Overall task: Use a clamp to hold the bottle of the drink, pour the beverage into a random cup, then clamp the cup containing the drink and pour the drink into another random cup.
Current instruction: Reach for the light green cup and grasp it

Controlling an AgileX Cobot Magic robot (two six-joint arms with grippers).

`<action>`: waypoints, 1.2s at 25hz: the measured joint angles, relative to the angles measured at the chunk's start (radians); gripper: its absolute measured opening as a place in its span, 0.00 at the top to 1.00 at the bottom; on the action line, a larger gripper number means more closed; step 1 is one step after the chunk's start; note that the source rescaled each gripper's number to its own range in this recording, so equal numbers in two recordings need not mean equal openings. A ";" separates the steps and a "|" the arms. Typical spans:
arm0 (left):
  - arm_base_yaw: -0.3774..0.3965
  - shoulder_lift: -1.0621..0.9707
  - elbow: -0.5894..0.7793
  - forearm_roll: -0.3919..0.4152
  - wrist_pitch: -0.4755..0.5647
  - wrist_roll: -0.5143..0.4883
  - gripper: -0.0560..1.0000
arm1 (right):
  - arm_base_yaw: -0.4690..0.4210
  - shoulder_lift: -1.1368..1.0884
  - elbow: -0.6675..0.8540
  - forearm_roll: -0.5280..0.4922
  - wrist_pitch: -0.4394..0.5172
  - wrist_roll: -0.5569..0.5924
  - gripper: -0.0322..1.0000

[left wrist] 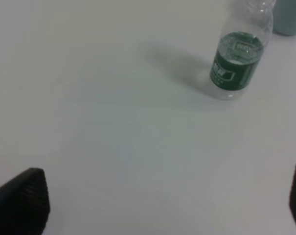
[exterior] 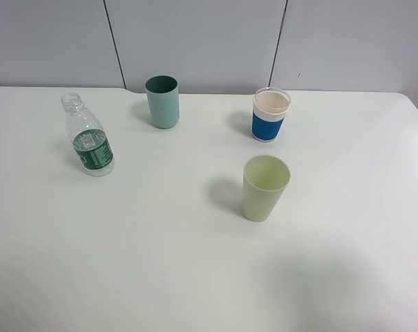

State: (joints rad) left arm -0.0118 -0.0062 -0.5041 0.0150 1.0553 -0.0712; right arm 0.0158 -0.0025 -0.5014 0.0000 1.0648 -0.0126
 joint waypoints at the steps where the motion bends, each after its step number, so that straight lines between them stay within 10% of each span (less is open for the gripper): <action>1: 0.000 0.000 0.000 0.000 0.000 0.000 0.00 | 0.000 0.000 0.000 0.000 0.000 0.000 0.47; 30: 0.000 0.000 0.000 0.001 0.000 0.002 0.00 | 0.000 0.000 0.000 0.000 0.000 0.000 0.47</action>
State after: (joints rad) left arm -0.0118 -0.0062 -0.5041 0.0156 1.0553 -0.0692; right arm 0.0161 -0.0025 -0.5014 0.0000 1.0648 -0.0126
